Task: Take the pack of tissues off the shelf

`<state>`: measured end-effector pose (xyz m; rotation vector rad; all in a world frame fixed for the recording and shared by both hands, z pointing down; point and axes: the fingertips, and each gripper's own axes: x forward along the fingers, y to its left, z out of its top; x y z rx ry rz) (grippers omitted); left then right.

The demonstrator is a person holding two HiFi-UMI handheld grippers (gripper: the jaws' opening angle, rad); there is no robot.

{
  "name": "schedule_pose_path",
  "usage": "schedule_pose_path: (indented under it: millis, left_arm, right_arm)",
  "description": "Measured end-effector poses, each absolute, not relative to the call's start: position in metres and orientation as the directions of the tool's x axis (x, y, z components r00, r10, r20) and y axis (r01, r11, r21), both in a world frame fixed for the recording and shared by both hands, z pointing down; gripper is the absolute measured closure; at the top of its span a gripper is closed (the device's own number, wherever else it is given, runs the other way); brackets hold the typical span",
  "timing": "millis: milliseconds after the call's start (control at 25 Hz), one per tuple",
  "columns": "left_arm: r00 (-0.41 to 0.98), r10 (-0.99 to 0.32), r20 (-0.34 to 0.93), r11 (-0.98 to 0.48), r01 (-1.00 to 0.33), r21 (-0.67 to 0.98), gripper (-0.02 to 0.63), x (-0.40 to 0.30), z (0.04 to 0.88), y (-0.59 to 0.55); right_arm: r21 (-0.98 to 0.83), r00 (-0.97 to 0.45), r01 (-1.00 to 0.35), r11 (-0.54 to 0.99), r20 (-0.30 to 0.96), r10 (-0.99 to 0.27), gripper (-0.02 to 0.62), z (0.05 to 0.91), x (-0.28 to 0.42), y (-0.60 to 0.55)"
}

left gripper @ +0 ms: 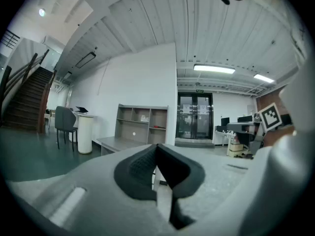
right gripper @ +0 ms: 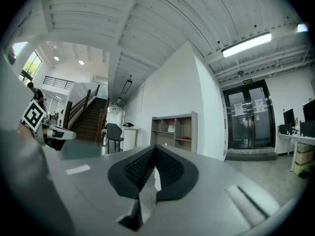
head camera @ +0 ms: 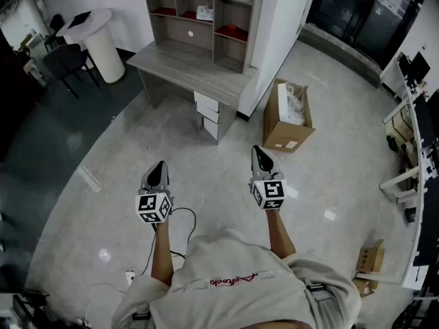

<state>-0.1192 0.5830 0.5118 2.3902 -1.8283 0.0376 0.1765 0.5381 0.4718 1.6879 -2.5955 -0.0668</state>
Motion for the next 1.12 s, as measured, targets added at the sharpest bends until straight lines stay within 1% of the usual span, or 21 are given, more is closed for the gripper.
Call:
schedule_pose_path:
  millis: [360, 720, 1120]
  left_arm:
    - [0.259, -0.961, 0.099, -0.251, -0.964, 0.087, 0.607, -0.114, 0.510, 0.582]
    - [0.269, -0.957, 0.109, -0.260, -0.962, 0.085, 0.607, -0.089, 0.514, 0.566]
    - [0.249, -0.961, 0.116, -0.243, -0.968, 0.069, 0.607, -0.054, 0.520, 0.544]
  right_arm:
    - [0.052, -0.406, -0.912, 0.407, 0.028, -0.913, 0.589, 0.477, 0.180, 0.535]
    - [0.044, -0.430, -0.901, 0.431, 0.027, -0.902, 0.589, 0.484, 0.189, 0.522]
    - [0.089, -0.499, -0.860, 0.503, 0.061, -0.864, 0.589, 0.502, 0.200, 0.490]
